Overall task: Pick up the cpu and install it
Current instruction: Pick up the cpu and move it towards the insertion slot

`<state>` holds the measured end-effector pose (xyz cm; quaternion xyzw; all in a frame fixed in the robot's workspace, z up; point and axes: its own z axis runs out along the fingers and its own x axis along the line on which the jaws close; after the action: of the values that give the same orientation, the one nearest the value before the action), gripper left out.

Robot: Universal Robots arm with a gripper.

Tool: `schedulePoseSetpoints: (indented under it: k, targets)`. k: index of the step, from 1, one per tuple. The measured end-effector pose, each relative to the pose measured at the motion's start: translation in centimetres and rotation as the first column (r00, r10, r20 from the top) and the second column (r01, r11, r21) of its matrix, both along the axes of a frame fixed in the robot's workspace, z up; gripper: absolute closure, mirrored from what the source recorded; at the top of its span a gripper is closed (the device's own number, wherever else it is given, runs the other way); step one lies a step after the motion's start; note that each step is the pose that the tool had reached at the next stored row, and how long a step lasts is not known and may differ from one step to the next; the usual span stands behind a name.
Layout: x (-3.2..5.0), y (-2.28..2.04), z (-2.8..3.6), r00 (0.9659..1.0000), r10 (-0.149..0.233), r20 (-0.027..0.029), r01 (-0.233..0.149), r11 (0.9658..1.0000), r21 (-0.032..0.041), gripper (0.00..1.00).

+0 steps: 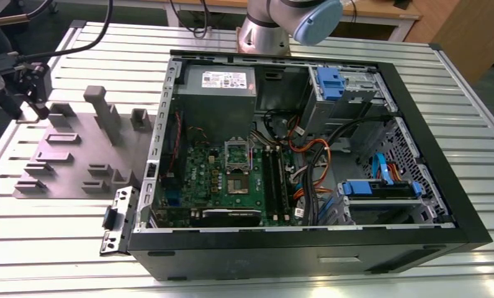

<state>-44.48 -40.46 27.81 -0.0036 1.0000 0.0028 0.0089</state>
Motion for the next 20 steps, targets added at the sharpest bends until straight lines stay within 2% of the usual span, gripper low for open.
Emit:
schedulePoseSetpoints:
  k: [9, 20]
  targets:
    - [0.0, 0.0, 0.19, 1.0, 0.0, -0.0001, 0.0, 1.0, -0.0047, 0.53]
    - [0.0, 0.0, 0.62, 1.0, 0.0, -0.0001, 0.0, 1.0, -0.0048, 0.53]
